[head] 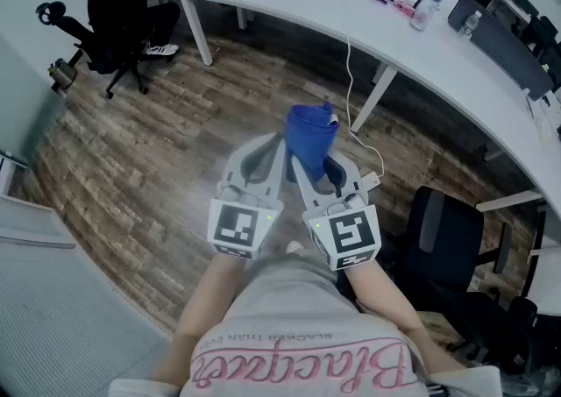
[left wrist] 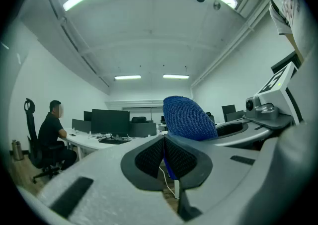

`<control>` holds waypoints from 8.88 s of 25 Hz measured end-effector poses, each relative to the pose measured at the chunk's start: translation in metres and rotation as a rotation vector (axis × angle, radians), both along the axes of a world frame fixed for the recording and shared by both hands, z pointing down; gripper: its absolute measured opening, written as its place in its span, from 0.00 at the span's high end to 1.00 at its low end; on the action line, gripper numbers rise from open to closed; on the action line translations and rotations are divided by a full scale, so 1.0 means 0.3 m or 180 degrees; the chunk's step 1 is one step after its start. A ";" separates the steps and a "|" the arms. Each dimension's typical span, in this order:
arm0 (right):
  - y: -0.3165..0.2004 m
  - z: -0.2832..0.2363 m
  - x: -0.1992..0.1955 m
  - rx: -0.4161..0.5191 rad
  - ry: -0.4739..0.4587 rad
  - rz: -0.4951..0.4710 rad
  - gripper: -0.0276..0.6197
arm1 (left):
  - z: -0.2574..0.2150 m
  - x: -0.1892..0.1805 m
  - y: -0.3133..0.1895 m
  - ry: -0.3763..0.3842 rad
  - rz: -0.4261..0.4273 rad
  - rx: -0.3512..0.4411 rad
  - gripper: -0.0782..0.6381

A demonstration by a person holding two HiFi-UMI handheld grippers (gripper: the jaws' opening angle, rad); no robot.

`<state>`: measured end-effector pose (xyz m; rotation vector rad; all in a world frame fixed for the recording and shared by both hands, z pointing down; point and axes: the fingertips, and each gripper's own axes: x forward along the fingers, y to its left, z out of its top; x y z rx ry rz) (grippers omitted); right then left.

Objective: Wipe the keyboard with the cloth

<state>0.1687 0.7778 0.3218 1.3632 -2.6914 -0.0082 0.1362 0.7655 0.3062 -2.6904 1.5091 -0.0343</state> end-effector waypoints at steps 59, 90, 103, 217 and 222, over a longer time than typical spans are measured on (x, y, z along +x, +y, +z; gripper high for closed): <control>-0.629 0.011 -0.117 0.0051 -0.0057 -0.0009 0.81 | 0.030 -0.156 -0.627 0.0188 -0.0100 0.0094 0.88; -1.329 0.068 -0.405 -0.0179 0.0022 0.0263 0.81 | 0.061 -0.465 -1.350 0.0171 0.0125 0.0028 0.88; -1.474 0.052 -0.461 -0.0106 0.0011 0.0097 0.81 | 0.041 -0.517 -1.494 0.0128 -0.0067 0.0064 0.88; -3.581 0.163 -0.909 -0.0558 -0.0102 0.0498 0.81 | 0.214 -0.909 -3.644 -0.0181 0.0526 -0.0313 0.88; -3.664 0.186 -0.855 -0.0651 -0.0227 0.0436 0.81 | 0.237 -0.908 -3.726 -0.0236 0.0399 -0.0379 0.88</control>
